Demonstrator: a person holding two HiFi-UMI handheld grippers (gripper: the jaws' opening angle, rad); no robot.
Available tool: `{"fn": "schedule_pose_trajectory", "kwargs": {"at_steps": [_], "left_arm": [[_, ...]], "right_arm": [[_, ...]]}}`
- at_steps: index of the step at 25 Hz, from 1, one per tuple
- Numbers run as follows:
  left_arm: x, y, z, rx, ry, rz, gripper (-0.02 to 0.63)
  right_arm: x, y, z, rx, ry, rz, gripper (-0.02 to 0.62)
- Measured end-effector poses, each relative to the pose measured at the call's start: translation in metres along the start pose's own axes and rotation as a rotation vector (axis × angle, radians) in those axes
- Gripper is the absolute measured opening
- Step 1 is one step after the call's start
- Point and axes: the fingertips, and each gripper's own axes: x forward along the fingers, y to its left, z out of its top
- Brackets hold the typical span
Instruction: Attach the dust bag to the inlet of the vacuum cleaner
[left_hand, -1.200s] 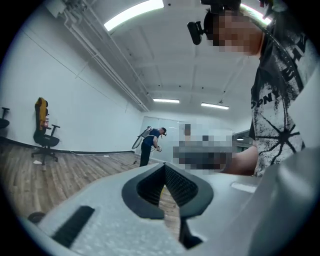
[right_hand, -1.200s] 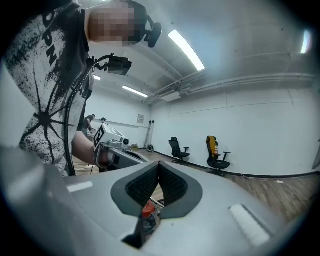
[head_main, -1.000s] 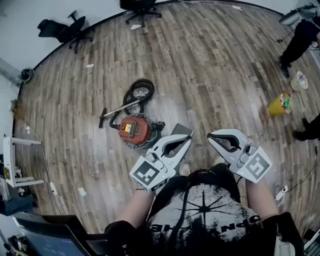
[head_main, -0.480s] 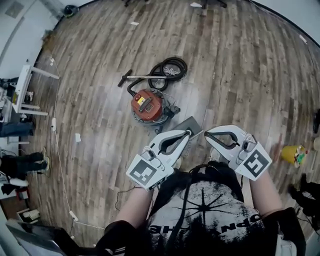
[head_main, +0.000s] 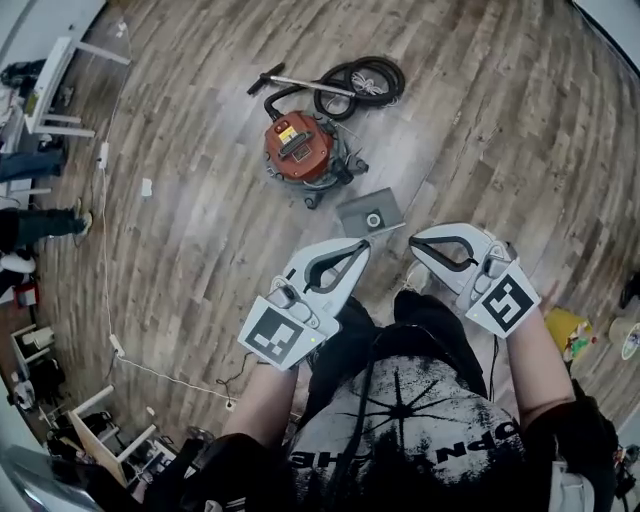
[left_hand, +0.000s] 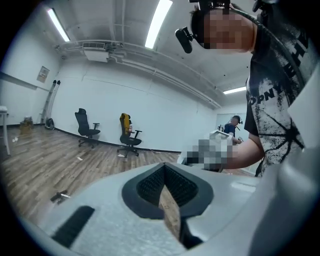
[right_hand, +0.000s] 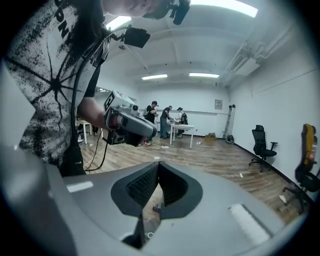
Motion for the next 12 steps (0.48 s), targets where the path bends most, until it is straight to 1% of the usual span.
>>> {"fn": "schedule_pose_trajectory", "kwargs": {"at_steps": [2,4,5,6,8,9,10,12], "left_arm": [[-0.003,0.013,-0.007,-0.013,0.002,0.008,0.003],[-0.006,0.028,-0.017,0.002,0.022,0.017,0.003],[-0.007,0.036,-0.026,0.012,0.042,0.016,0.003],[-0.008,0.044,-0.039,0.027,0.071,0.004,0.002],[-0.006,0.059,-0.072,0.083,0.142,-0.043,0.002],[-0.004,0.067,-0.088,0.099,0.164,-0.062,0.003],[-0.001,0.077,-0.103,0.082,0.157,-0.065,0.003],[0.008,0.099,-0.128,-0.002,0.087,-0.049,0.003]], "right_arm": [[0.017,-0.002,-0.012,-0.024,0.044,0.012,0.009],[0.038,-0.003,-0.026,-0.064,0.083,0.028,0.010],[0.051,-0.003,-0.034,-0.073,0.092,0.039,0.041],[0.063,-0.003,-0.044,-0.064,0.100,0.050,0.065],[0.089,-0.005,-0.075,-0.012,0.126,0.069,0.078],[0.103,-0.005,-0.096,0.010,0.143,0.077,0.086],[0.119,-0.004,-0.120,0.027,0.159,0.087,0.103],[0.154,0.001,-0.181,0.066,0.214,0.123,0.179]]}}
